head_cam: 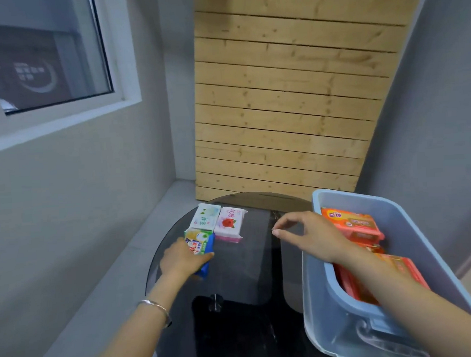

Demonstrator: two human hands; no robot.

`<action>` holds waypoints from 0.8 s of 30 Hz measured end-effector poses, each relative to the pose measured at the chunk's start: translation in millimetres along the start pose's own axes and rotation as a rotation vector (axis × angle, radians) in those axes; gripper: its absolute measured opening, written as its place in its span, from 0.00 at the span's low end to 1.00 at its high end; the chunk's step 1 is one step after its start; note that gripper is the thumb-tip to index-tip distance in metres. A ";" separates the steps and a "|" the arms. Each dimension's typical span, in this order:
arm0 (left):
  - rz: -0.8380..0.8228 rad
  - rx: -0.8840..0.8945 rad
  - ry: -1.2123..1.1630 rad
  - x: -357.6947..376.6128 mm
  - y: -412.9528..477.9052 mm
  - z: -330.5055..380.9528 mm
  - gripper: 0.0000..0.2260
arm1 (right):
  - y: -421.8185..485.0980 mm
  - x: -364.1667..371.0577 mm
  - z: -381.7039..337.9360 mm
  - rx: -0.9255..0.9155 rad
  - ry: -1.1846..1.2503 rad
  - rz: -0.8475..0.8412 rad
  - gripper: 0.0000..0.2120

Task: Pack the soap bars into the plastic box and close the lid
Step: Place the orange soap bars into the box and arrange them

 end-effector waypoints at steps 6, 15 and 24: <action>-0.072 0.042 0.019 -16.0 -9.3 11.8 0.16 | -0.5 0.9 1.5 0.016 0.054 0.050 0.09; -0.475 0.242 -0.878 -54.2 -77.3 114.1 0.22 | -3.8 -24.6 -13.3 0.033 0.583 0.107 0.05; -0.522 0.374 -1.050 -35.6 -120.4 220.4 0.39 | -41.4 -111.3 32.4 0.088 0.458 0.221 0.15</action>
Point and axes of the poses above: each hand's wrist, its own y-axis towards the middle knuckle, its own x-axis out of the palm, z = x × y, the point moved 1 cm from there along y, towards the middle knuckle, and after that the axes turned 8 degrees about -x, right-handed, at the moved point
